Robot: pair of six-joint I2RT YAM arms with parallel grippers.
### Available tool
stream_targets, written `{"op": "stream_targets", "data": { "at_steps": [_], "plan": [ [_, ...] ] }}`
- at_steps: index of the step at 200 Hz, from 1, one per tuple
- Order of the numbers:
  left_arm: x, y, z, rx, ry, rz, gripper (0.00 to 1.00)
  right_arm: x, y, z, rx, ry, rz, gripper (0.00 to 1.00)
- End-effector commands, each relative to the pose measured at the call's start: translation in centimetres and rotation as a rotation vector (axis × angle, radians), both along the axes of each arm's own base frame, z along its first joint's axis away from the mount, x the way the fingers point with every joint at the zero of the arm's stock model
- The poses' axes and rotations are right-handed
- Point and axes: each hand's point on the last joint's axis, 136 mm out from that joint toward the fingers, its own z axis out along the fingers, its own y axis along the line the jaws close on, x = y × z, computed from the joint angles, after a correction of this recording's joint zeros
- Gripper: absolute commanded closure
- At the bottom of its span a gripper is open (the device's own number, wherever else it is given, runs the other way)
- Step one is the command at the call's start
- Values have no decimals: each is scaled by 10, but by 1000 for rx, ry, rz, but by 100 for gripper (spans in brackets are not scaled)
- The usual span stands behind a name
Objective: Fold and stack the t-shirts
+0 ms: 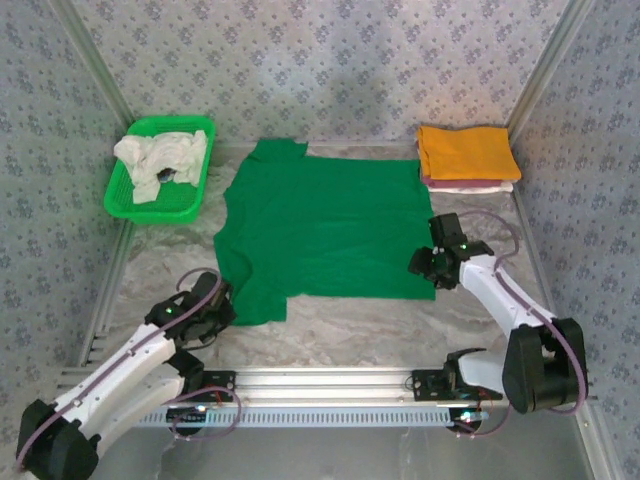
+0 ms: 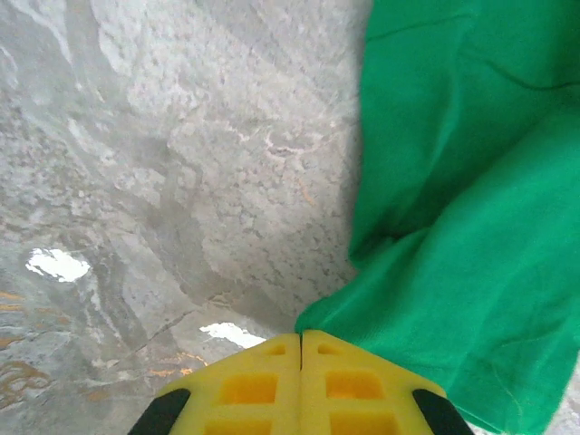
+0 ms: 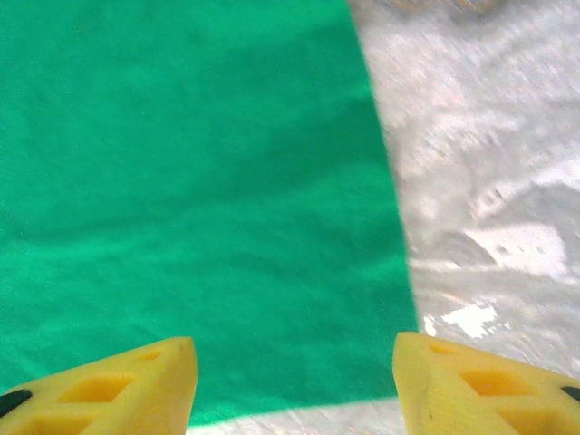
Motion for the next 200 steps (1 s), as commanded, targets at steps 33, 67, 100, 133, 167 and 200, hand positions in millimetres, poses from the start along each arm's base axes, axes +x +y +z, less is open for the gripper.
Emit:
{"op": "stream_targets", "data": {
  "at_steps": [33,67,100,133,167,200],
  "plan": [
    [-2,11,6,78,46,10,100,-31,-15,-22,45,131,-94,38],
    [-2,17,6,73,-2,39,100,-33,-22,-27,70,144,-130,36],
    [-2,18,0,78,-2,36,100,-30,-20,-37,87,145,-118,38],
    [2,17,-4,80,-16,31,100,-27,-15,-49,110,152,-112,41],
    [3,19,-5,88,-24,35,100,-20,-9,-58,144,146,-111,45],
    [5,19,-3,82,-39,36,100,-25,-1,-55,168,154,-124,42]
  ]
}}
